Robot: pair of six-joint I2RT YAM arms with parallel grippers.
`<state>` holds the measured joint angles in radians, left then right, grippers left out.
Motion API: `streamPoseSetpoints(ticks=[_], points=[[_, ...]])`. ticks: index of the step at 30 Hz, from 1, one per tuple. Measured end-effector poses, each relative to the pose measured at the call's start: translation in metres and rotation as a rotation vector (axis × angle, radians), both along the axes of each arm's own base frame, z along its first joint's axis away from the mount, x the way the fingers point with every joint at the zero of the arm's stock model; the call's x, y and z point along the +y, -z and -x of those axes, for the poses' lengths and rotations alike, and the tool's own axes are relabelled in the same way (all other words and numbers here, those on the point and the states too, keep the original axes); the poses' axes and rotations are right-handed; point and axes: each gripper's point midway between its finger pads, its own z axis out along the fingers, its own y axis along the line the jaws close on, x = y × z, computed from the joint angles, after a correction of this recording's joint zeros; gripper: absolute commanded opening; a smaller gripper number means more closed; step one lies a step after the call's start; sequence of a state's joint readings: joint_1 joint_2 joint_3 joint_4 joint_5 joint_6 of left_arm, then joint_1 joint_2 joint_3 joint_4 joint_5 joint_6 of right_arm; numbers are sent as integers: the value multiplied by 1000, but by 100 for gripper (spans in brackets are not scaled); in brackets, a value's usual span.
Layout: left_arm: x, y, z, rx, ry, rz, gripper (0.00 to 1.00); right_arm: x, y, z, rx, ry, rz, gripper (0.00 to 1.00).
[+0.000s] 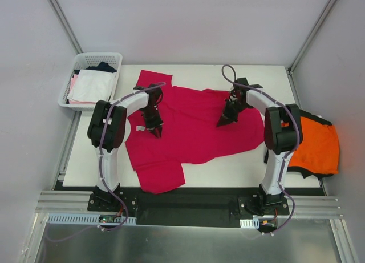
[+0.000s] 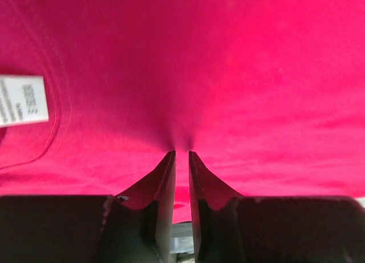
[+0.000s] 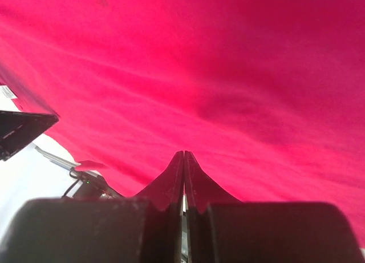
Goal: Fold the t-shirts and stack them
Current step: Flatten the tshirt out
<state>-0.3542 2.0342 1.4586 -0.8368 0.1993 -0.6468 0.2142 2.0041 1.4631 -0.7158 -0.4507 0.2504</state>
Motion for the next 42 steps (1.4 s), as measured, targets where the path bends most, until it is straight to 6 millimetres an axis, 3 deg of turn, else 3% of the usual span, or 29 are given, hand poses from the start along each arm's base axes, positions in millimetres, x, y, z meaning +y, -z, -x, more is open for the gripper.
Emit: streamPoseSetpoints(ticks=[5, 11, 20, 27, 32, 36, 39, 42], points=[[-2, 6, -6, 29, 0, -13, 15, 6, 11, -12, 27, -2, -4, 1], [-11, 6, -32, 12, -10, -4, 15, 15, 21, -43, 20, 8, -22, 1], [-12, 5, -102, -57, -85, 48, 17, 23, 31, -82, 16, 65, -64, 1], [7, 4, -143, -112, -142, 65, 17, -1, 31, -125, -11, 184, -110, 1], [13, 4, -153, -116, -153, 85, 18, -25, 29, -161, -58, 263, -130, 1], [12, 4, -156, -112, -150, 108, 18, -32, 30, -174, -70, 293, -148, 2], [11, 4, -156, -109, -148, 118, 18, -30, 30, -178, -71, 294, -167, 9], [11, 3, -156, -110, -145, 120, 18, -28, 28, -180, -74, 291, -193, 28]])
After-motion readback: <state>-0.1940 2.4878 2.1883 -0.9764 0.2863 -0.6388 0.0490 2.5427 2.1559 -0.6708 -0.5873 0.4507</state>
